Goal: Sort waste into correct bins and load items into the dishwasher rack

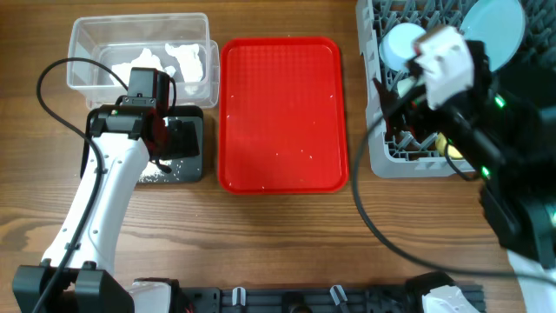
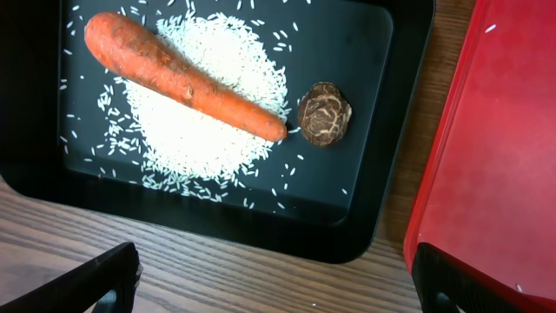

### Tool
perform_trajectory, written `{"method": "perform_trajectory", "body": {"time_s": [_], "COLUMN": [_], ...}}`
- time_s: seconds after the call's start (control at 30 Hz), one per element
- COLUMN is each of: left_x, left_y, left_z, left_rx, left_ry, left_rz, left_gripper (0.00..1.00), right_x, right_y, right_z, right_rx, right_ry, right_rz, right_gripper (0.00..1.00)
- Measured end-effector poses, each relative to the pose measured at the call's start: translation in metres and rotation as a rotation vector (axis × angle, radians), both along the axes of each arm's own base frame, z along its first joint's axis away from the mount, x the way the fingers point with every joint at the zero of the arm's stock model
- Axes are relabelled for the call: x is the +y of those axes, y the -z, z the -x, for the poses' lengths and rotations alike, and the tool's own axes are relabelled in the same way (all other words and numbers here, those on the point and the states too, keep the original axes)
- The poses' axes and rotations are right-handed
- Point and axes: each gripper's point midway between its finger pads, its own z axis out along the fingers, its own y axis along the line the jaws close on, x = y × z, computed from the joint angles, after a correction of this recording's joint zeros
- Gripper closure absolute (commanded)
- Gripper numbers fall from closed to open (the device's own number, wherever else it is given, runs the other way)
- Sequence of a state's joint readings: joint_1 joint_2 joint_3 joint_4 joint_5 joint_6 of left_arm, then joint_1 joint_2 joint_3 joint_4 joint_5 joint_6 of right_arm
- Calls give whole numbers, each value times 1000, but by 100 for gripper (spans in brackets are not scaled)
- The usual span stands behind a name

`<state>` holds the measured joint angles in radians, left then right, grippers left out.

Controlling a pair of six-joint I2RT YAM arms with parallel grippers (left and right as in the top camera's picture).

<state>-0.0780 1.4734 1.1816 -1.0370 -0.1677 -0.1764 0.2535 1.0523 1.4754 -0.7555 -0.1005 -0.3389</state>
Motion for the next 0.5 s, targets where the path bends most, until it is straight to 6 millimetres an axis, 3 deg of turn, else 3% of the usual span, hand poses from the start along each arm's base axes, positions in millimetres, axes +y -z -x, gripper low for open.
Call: {"method": "perform_trajectory", "body": {"time_s": [0.1,0.17,0.33,0.43,0.5], "left_x": [0,0,0,0,0], "left_y": [0,0,0,0,0], "left_z": [0,0,0,0,0], "left_rx": [0,1,0,0,1], "left_ry": [0,0,0,0,0], "left_rz": [0,0,0,0,0], "left_gripper": [0,0,0,0,0], "right_x": [-10,-16,-24,-31,-38], "right_y": [-31,-36,24,81,108], "right_z": [20,28,33,36,41], "right_rx": [-125,-216,-261,-226,-221], "right_ry": [40,64,99,124,145], "right_rz": [-79,-118,-134,-120,-119], "right_gripper": [0,0,0,0,0]}}
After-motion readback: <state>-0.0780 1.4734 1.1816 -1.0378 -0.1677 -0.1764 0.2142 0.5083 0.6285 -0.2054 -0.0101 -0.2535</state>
